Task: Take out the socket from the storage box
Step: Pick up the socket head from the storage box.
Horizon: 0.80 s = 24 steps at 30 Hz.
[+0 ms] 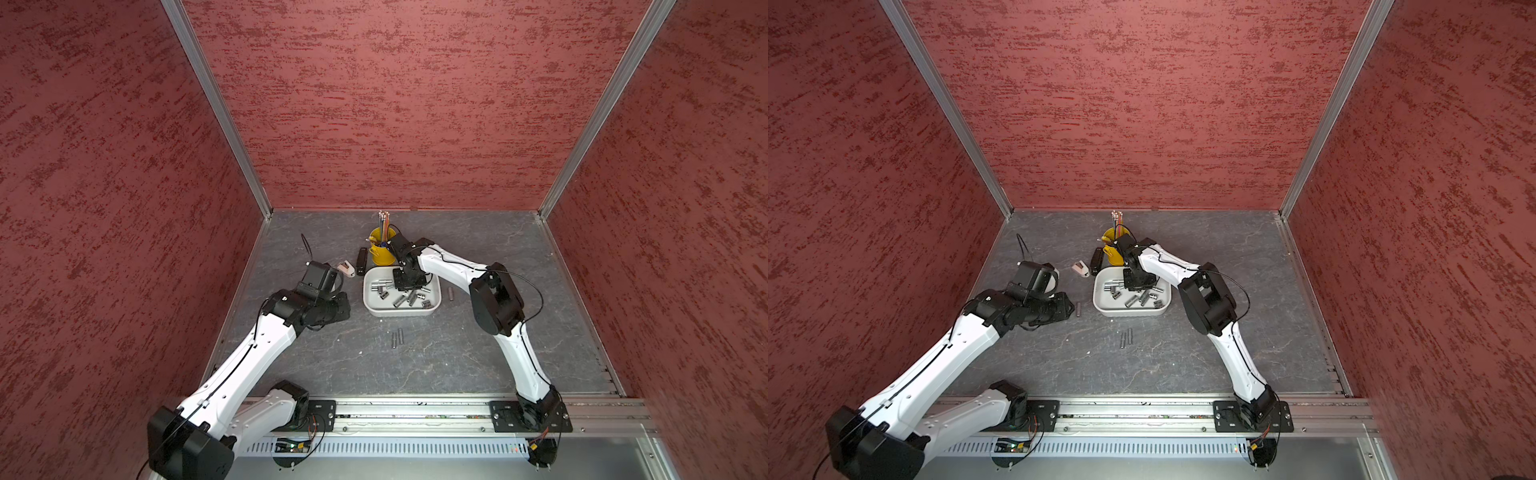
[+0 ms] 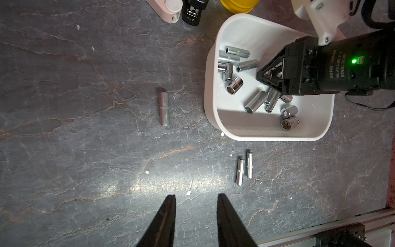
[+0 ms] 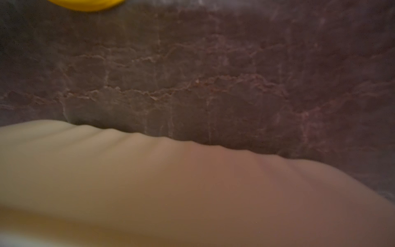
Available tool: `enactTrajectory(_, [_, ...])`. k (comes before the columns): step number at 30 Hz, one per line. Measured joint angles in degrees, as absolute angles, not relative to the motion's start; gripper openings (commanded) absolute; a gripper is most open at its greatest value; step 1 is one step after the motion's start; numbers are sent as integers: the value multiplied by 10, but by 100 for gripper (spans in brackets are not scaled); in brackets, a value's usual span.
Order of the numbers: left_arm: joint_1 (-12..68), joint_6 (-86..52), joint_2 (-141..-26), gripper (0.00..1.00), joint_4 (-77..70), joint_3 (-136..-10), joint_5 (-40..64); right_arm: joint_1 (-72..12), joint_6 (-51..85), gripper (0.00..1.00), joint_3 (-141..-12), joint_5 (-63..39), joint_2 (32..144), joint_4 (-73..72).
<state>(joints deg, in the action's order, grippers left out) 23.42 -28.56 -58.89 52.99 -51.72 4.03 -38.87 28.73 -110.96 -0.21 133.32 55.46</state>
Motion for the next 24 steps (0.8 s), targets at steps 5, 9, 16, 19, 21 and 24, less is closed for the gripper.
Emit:
enactTrajectory(5, [234,-286,-589,35,529,-517,40,-389,287,26,-1122,1,1345,554])
enactTrajectory(9, [234,-286,-589,35,529,-515,40,-389,287,21,-1126,2,1346,555])
enactTrajectory(16, [234,-286,-590,35,529,-514,40,-389,285,16,-1128,3,1346,556])
enactTrajectory(19, [234,-286,-590,35,529,-514,40,-389,284,15,-1128,2,1345,556])
enactTrajectory(21, [234,-286,-590,35,529,-514,40,-389,282,15,-1128,2,1341,558])
enactTrajectory(24, [234,-286,-590,35,529,-514,40,-389,280,15,-1128,1,1329,561])
